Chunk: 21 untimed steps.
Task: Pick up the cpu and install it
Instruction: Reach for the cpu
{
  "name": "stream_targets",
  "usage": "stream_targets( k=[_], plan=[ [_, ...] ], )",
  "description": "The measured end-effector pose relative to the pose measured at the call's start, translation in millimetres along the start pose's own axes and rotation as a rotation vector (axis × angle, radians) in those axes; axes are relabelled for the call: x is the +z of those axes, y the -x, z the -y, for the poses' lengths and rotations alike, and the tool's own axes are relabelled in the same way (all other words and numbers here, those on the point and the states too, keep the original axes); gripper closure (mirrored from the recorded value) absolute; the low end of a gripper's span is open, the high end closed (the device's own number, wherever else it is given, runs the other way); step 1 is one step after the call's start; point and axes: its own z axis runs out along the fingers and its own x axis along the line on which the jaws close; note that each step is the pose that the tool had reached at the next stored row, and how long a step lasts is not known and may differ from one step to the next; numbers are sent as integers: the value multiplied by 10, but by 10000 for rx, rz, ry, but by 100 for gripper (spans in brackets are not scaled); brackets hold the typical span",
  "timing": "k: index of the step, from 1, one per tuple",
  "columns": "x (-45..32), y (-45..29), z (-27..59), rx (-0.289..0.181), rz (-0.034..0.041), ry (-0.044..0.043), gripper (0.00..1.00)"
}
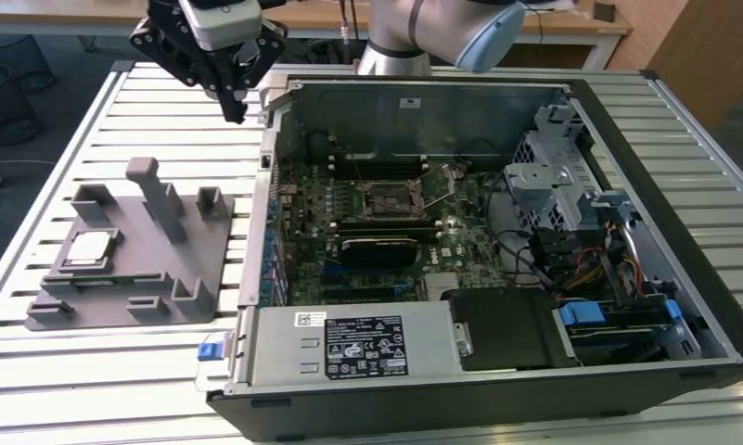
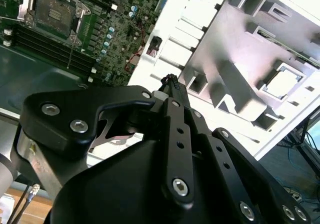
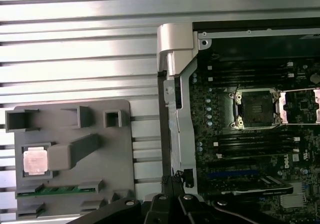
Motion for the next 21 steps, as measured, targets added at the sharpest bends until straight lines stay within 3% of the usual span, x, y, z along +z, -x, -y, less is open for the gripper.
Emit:
stream_targets(
  k=[4, 13, 21],
  plan=[
    [3, -59, 10, 0, 0, 0, 89],
    [27, -77, 164, -36, 0, 2, 89],
    [24, -245, 179, -37, -1, 0, 89]
  ],
)
